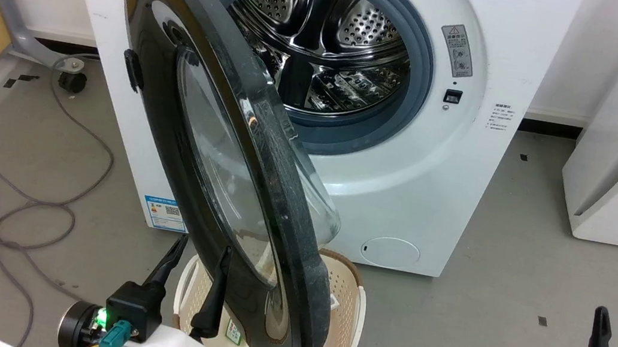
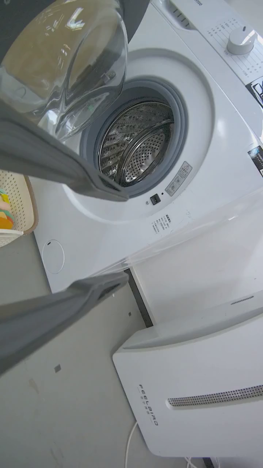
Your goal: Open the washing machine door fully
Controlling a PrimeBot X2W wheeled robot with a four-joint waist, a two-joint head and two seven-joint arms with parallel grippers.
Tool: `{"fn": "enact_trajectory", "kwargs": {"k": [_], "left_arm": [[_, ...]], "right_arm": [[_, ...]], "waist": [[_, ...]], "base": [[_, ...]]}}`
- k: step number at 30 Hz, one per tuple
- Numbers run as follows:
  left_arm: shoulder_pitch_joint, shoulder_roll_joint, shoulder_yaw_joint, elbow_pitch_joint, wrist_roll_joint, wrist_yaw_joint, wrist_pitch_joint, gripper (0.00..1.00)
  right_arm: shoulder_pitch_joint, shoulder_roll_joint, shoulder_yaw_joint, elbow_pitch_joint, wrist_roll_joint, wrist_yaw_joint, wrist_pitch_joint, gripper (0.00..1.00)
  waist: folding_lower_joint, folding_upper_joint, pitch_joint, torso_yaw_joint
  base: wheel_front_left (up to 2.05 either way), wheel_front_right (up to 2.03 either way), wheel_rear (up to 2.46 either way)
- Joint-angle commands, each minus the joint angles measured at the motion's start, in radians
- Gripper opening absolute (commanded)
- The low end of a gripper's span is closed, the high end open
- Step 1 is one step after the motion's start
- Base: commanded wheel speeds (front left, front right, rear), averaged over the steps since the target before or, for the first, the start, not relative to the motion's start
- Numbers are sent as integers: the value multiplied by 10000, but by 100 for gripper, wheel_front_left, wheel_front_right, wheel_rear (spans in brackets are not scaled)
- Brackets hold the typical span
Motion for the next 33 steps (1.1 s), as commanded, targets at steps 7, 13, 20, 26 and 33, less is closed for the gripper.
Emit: {"fn": "enact_trajectory", "kwargs": {"k": [7,13,20,26,33], "left_arm": [[148,16,176,128,83,-24,-53,100],[98,16,235,219,122,-51,-53,100],[55,16,231,310,124,-73,-53,100],[22,16,180,399,127,-70,-53,100],[-28,16,145,525,116,-69,-53,66]], "right_arm": [[591,899,-529,-1831,-4139,10,317,100],[937,1076,0,-2655,-5552,10,921,100],[1062,1100,362,-2153,-5424,10,1144,100],[819,1102,404,-1326,-5126,10,1076,100],[546,1102,467,-902,-5143,10,921,100]], "waist": [[0,-1,124,-74],[0,-1,239,-108],[0,-1,345,-119],[0,-1,423,-105],[0,-1,452,-72]], "base": [[0,0,0],[0,0,0],[0,0,0],[0,0,0],[0,0,0]]}}
